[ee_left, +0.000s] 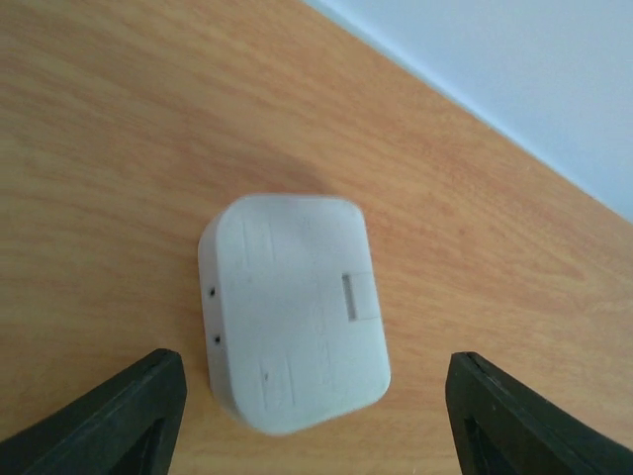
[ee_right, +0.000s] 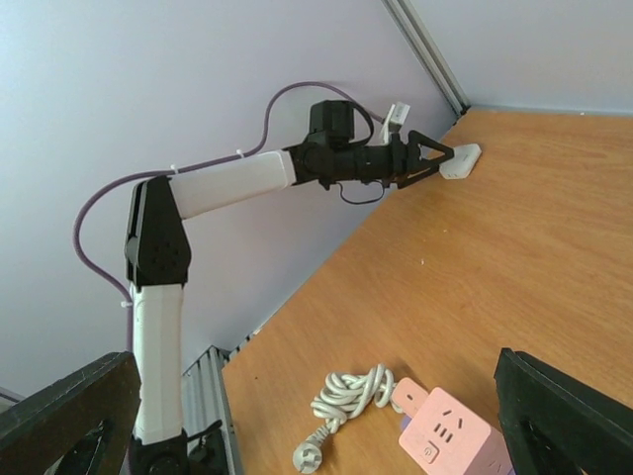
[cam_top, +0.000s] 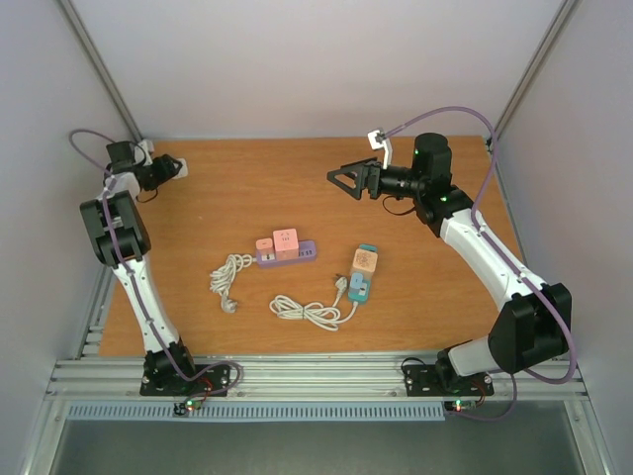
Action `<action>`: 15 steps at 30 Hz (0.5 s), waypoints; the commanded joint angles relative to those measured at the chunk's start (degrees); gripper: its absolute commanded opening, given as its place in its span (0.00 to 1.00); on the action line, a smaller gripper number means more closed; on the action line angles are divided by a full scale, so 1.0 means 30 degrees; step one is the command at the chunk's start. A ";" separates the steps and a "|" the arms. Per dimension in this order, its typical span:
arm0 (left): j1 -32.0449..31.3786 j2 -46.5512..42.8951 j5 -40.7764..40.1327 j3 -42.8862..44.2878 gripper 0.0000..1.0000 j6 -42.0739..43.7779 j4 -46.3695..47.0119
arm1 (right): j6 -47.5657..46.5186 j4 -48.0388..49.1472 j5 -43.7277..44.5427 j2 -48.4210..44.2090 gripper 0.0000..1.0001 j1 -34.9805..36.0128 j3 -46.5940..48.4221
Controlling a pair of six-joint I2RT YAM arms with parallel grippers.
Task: Pull the plug off the socket
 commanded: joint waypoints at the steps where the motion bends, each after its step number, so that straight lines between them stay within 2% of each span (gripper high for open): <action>1: 0.0104 -0.1851 -0.0546 -0.1194 0.79 0.0973 -0.0402 | -0.0699 0.0179 -0.0550 -0.0391 0.99 0.0006 -0.0007; 8: 0.0095 -0.4901 -0.0301 -0.3968 0.99 0.3188 -0.0745 | -0.2604 -0.1553 -0.0488 -0.0901 0.99 0.0006 -0.0310; 15: 0.0094 -0.8616 0.0925 -0.6607 1.00 0.6968 -0.2434 | -0.4487 -0.3007 -0.0812 -0.1113 0.99 0.0006 -0.0626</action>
